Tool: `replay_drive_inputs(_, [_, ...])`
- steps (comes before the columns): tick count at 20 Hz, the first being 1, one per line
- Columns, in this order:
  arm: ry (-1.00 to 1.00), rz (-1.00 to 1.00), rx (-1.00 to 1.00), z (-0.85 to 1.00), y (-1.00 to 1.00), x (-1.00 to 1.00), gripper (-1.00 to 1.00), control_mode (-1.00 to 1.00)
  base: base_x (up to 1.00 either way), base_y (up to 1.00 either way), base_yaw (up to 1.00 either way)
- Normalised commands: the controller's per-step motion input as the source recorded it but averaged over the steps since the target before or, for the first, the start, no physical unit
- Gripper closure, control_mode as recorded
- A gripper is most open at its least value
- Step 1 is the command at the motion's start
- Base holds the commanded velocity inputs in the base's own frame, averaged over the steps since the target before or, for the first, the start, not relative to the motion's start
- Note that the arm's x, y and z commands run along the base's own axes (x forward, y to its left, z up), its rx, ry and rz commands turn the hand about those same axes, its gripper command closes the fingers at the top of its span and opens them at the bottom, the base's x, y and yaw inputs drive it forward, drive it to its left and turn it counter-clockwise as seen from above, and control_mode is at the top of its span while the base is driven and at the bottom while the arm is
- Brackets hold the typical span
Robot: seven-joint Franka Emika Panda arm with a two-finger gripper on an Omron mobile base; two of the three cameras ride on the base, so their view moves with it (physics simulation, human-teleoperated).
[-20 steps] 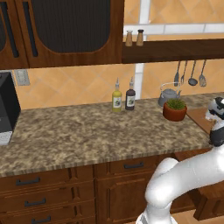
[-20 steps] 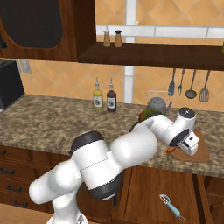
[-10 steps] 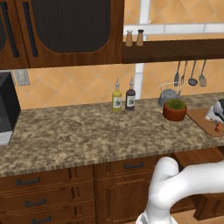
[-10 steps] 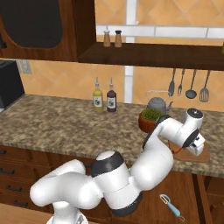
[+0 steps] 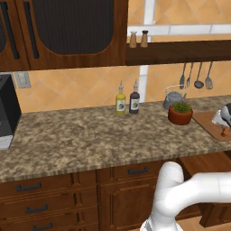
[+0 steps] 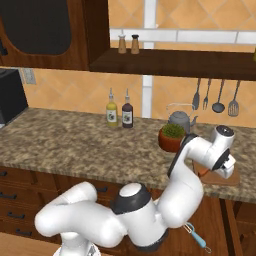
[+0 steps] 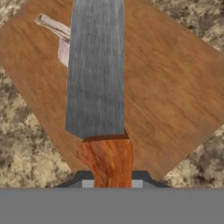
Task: Place the appropriate cutting tool for cutting the garlic skin on the cutting board.
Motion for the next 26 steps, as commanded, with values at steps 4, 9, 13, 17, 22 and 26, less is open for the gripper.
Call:
replay_drive_inputs(4, [0.0, 0.01, 0.0, -0.17, 0.0, 0.02, -1.0, -1.0, 0.0, 0.0, 0.0])
replay_drive_inputs(9, [0.0, 0.01, 0.0, -0.02, 0.0, 0.23, -1.0, -1.0, 0.0, 0.0, 0.0])
replay_drive_inputs(13, [0.0, 0.01, 0.0, 0.0, -0.01, 0.16, -1.0, -1.0, 0.0, 0.0, 0.0])
replay_drive_inputs(17, [0.0, 0.01, 0.0, 0.06, -0.03, 0.02, -1.0, -1.0, 0.0, 0.0, 0.0])
replay_drive_inputs(22, [-0.02, 0.03, -0.01, 0.57, -0.01, -0.23, -1.0, -1.0, 0.0, 0.0, 0.0])
replay_drive_inputs(26, [-0.05, 0.01, -0.1, 0.64, 0.4, -0.79, -1.0, -1.0, 0.0, 0.0, 0.0])
